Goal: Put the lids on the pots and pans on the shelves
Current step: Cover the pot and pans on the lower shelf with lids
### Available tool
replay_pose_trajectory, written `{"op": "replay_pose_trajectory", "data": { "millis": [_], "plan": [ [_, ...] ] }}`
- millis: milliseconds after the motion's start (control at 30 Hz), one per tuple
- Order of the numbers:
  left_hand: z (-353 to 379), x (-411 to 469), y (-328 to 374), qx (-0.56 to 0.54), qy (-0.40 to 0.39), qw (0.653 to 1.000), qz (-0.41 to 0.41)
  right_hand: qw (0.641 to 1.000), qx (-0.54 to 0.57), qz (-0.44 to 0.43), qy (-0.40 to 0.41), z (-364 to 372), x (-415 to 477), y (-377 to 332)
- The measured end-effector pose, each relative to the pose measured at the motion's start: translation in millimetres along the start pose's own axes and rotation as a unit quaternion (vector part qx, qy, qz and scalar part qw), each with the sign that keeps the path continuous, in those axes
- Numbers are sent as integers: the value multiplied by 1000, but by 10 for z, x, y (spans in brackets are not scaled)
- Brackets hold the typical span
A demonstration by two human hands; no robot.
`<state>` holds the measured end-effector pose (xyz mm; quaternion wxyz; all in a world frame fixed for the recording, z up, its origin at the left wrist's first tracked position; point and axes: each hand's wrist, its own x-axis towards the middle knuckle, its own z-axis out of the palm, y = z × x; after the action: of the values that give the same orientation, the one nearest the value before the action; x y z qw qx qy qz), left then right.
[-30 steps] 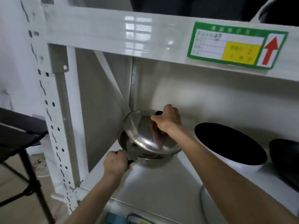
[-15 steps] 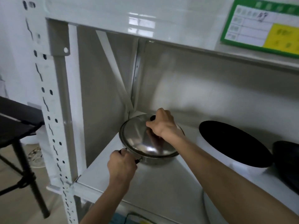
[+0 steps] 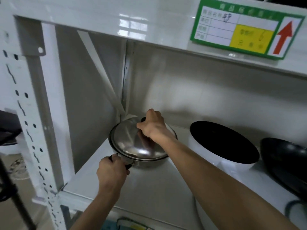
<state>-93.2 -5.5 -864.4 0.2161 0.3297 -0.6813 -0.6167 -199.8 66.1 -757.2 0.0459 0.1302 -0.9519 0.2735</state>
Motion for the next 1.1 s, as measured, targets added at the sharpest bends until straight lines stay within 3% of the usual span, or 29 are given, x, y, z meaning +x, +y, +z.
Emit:
{"op": "replay_pose_trajectory", "data": {
  "millis": [433,567,633,733,800,900,933,1000,1067,1100],
  "plan": [
    [24,-31,24,-21,9,1000,-7,1000,3,-3,0,15,-31,44],
    [-19,-59,20,-13,-20,1000,7,998,-60,-20,-8,-114,-214,-9],
    [-112,-144,-14,7,-40,999,19,990,-119,-73,32,-264,-507,-74],
    [-298,-479,-91,57,-31,998,4,975,-94,-148,135,-782,-1230,-44],
    [-377,-860,-84,83,-86,992,36,978,-54,-121,159,-1329,-1714,158],
    [-206,-1394,158,158,-240,948,134,979,0,5,204,-1998,-2108,871],
    [-59,-1538,278,154,-278,936,155,980,-43,61,187,-2094,-2145,1169],
    [295,-1843,597,124,-353,915,149,974,-142,172,46,-2067,-2138,1725],
    [677,-2027,738,130,-392,902,128,960,-166,199,-109,-1878,-2126,2114],
    [837,-2090,764,152,-391,900,121,961,-149,181,-145,-1783,-2129,2220]
  ]
}}
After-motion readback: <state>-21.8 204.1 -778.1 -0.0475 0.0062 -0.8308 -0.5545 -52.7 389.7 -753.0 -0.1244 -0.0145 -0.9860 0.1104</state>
